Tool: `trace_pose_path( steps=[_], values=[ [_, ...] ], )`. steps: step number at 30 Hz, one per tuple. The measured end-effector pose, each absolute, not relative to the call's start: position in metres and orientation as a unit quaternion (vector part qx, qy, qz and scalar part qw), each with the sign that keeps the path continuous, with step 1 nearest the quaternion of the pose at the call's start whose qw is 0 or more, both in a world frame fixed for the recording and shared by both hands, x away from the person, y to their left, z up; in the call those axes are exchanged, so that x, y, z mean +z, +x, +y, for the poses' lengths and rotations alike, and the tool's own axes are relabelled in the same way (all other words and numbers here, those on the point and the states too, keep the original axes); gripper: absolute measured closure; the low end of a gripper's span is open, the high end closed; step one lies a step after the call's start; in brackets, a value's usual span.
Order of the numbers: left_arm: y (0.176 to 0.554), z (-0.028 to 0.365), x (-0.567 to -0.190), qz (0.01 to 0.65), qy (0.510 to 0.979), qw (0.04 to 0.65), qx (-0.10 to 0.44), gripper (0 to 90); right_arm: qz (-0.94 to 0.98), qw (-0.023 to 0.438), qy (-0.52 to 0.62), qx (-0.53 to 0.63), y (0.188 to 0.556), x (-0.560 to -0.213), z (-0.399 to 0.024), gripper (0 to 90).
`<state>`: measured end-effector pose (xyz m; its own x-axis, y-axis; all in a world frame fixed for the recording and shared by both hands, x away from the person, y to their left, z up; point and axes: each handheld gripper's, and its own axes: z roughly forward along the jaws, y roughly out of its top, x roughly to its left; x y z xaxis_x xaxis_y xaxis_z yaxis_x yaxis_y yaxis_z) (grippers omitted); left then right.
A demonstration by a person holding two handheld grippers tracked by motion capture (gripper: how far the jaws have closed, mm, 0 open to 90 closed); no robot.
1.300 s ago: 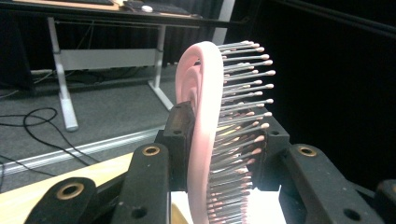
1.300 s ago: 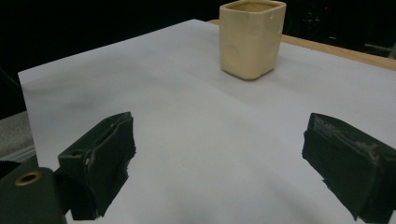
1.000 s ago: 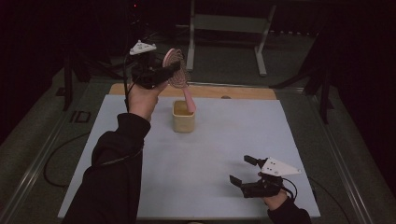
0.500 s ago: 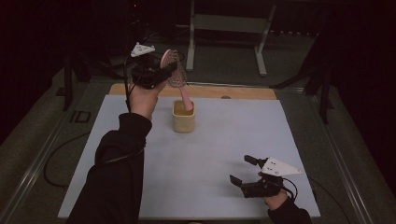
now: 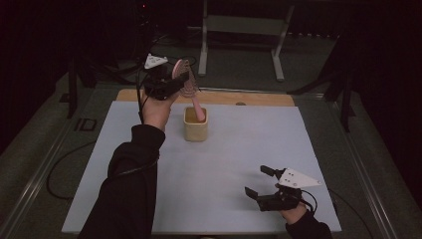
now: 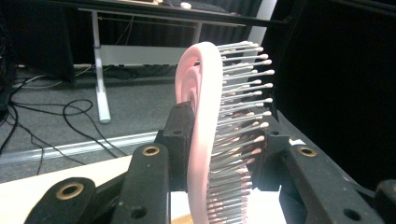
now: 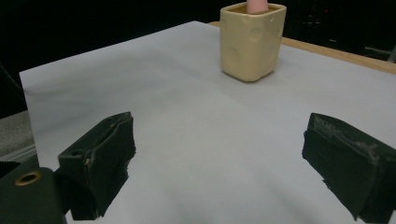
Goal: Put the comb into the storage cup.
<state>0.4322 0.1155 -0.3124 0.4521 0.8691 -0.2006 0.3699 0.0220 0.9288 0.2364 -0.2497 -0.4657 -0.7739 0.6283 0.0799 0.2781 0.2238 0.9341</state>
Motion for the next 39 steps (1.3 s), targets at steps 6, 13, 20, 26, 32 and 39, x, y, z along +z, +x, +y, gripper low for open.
trace_pose_path(
  steps=[6, 13, 20, 26, 32, 39],
  values=[
    [0.435, 0.116, -0.324, 0.479, 0.657, 0.536, 0.227, 65.8, 0.764, 0.161, 0.298, 0.549, 0.236, -0.465, -0.251, 8.9],
    [0.437, 0.117, -0.335, 0.484, 0.658, 0.534, 0.221, 65.7, 0.763, 0.162, 0.299, 0.549, 0.236, -0.464, -0.251, 8.9],
    [0.437, 0.118, -0.343, 0.486, 0.656, 0.535, 0.216, 65.7, 0.763, 0.161, 0.300, 0.549, 0.237, -0.464, -0.251, 8.9],
    [0.438, 0.117, -0.352, 0.488, 0.657, 0.536, 0.207, 65.7, 0.763, 0.162, 0.301, 0.549, 0.237, -0.464, -0.251, 8.9],
    [0.439, 0.117, -0.359, 0.489, 0.658, 0.534, 0.204, 65.7, 0.762, 0.161, 0.303, 0.549, 0.237, -0.464, -0.251, 8.9],
    [0.441, 0.118, -0.368, 0.491, 0.657, 0.535, 0.203, 65.6, 0.762, 0.160, 0.303, 0.550, 0.237, -0.464, -0.252, 8.9]
  ],
)
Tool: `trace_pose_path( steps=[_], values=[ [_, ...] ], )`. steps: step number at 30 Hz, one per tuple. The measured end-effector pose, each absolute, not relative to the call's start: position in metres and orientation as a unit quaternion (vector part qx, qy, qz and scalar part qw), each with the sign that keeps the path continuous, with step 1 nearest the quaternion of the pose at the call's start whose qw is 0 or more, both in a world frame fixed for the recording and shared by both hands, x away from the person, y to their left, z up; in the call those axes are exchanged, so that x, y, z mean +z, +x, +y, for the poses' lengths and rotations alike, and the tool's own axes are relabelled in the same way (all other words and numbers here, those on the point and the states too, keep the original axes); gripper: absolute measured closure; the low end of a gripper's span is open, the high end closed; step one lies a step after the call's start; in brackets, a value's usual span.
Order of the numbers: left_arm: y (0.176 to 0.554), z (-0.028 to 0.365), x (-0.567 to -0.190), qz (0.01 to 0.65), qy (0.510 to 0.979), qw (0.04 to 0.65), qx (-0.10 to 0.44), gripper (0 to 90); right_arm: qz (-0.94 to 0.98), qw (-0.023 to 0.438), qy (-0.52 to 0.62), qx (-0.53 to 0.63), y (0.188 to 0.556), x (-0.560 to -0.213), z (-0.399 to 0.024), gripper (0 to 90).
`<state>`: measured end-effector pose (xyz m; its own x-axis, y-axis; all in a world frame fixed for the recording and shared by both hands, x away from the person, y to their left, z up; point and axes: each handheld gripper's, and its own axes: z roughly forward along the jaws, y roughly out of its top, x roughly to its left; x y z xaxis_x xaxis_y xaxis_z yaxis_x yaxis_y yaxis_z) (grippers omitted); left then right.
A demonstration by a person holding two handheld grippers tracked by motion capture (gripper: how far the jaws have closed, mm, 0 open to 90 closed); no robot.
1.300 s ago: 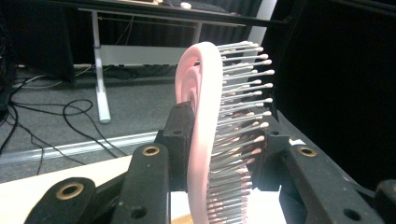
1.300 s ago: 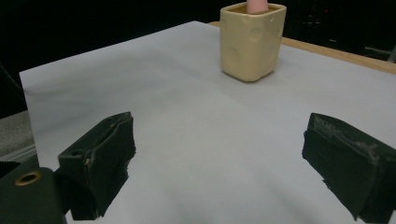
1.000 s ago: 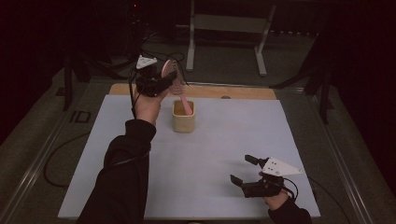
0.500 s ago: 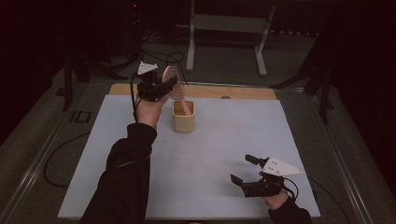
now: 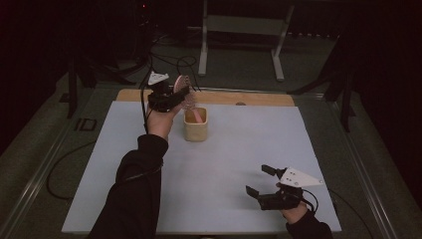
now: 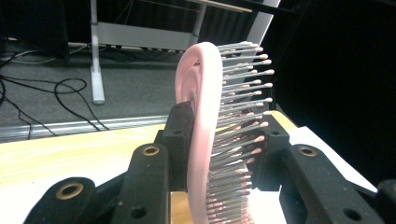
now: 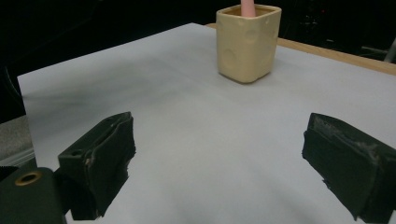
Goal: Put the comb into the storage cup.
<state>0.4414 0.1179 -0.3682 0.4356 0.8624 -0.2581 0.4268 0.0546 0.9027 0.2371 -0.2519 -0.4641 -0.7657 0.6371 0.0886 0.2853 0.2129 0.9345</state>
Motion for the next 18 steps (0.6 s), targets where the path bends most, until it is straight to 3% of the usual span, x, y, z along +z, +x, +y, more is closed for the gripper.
trace_pose_path(
  steps=[18],
  values=[
    [0.445, 0.122, -0.386, 0.498, 0.653, 0.537, 0.191, 65.5, 0.761, 0.159, 0.305, 0.551, 0.238, -0.465, -0.252, 8.9]
  ],
)
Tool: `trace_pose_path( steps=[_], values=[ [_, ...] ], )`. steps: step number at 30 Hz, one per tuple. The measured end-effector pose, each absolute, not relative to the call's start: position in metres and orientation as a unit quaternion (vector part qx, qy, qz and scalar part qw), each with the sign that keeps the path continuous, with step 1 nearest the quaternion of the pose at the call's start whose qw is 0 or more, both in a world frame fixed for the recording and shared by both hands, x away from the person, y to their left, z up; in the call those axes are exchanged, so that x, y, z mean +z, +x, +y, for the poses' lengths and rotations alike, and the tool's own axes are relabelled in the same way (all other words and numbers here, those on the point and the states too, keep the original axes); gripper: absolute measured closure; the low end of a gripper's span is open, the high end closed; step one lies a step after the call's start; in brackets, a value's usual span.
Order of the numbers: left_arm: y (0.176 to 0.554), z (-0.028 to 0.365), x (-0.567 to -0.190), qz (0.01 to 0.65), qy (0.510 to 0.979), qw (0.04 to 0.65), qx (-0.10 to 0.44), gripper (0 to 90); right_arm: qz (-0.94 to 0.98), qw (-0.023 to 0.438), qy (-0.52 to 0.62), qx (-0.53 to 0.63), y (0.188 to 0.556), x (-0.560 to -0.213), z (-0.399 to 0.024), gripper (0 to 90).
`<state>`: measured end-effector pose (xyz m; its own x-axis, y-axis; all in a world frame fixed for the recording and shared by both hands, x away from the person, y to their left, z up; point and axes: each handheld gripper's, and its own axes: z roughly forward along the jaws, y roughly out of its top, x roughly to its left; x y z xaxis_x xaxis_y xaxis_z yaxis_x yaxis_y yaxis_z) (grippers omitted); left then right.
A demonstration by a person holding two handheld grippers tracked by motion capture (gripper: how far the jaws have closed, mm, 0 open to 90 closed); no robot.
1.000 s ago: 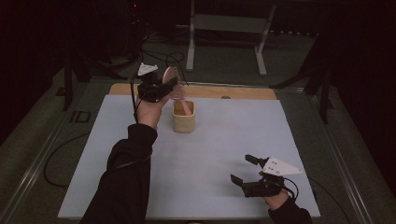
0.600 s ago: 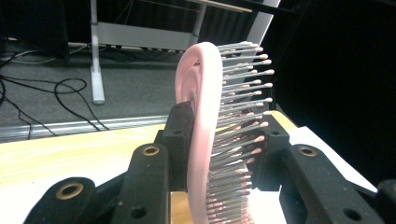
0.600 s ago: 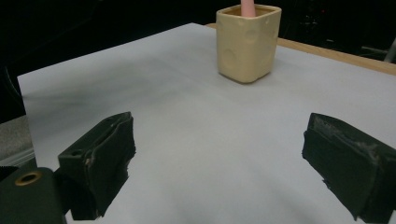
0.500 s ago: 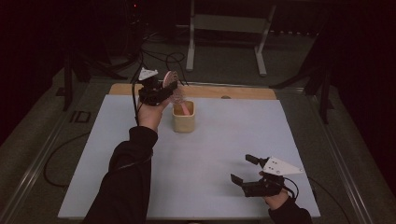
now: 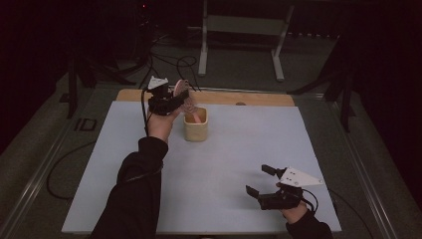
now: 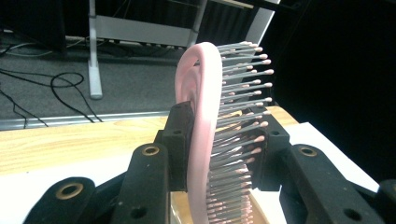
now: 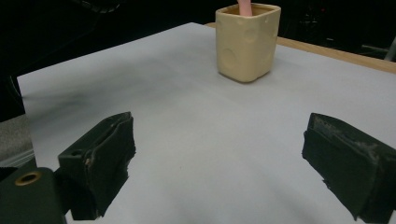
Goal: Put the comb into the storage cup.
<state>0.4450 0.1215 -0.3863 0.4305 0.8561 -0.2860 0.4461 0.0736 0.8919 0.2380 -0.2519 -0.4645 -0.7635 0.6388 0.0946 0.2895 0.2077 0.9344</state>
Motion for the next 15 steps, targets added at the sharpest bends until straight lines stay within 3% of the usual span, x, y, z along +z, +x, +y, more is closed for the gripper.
trace_pose_path(
  steps=[15],
  values=[
    [0.450, 0.127, -0.400, 0.515, 0.652, 0.528, 0.178, 65.3, 0.762, 0.157, 0.306, 0.549, 0.238, -0.465, -0.252, 8.9]
  ],
)
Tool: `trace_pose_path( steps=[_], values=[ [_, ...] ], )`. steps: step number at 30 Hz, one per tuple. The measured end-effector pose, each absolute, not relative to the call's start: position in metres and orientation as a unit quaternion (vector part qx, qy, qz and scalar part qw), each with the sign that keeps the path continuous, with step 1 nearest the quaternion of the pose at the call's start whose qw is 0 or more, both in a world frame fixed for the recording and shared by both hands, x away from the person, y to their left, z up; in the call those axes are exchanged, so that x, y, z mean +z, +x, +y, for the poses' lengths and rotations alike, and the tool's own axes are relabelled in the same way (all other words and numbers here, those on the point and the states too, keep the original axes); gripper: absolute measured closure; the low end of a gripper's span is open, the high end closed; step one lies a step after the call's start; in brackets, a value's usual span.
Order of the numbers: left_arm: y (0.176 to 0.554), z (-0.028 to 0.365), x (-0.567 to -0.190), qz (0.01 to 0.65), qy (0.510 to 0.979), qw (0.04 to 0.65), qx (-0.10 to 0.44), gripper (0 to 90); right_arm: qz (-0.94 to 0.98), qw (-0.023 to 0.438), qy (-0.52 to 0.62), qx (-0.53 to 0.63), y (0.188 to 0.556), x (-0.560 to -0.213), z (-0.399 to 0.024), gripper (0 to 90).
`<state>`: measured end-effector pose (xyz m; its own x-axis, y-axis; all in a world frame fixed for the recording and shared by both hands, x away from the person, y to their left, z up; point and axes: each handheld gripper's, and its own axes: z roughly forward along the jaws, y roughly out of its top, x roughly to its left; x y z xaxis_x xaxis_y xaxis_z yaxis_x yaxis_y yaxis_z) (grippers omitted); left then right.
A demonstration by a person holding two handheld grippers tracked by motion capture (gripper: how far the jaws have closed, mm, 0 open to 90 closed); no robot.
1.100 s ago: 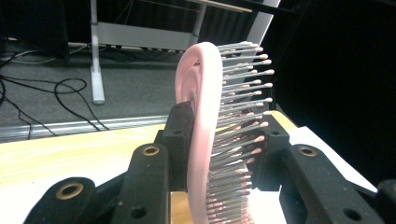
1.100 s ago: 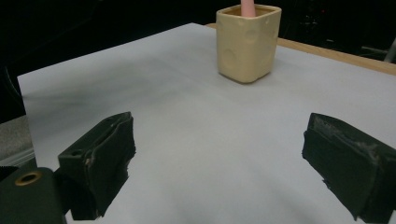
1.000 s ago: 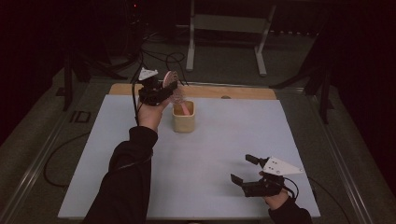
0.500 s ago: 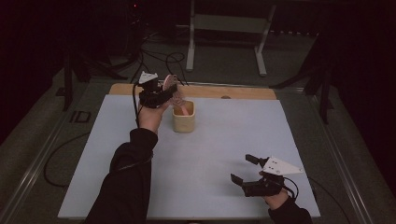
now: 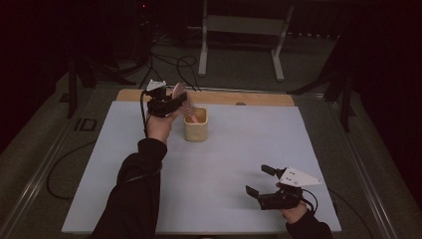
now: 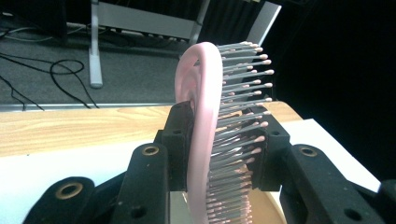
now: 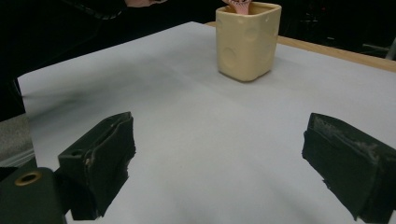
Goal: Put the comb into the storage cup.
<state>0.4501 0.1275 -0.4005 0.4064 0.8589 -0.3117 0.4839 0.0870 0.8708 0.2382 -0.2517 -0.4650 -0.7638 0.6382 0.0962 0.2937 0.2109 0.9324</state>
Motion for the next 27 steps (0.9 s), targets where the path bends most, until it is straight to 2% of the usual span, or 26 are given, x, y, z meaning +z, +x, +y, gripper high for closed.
trace_pose_path(
  steps=[18, 20, 22, 27],
  values=[
    [0.455, 0.138, -0.407, 0.520, 0.651, 0.527, 0.171, 62.4, 0.764, 0.156, 0.306, 0.547, 0.239, -0.466, -0.251, 8.9],
    [0.456, 0.138, -0.407, 0.519, 0.657, 0.521, 0.165, 55.2, 0.765, 0.156, 0.307, 0.545, 0.239, -0.466, -0.251, 8.9],
    [0.457, 0.138, -0.407, 0.521, 0.659, 0.519, 0.159, 44.2, 0.764, 0.156, 0.306, 0.546, 0.238, -0.466, -0.251, 8.9],
    [0.456, 0.137, -0.404, 0.526, 0.665, 0.502, 0.173, 26.1, 0.764, 0.157, 0.306, 0.546, 0.239, -0.466, -0.252, 8.9]
  ],
)
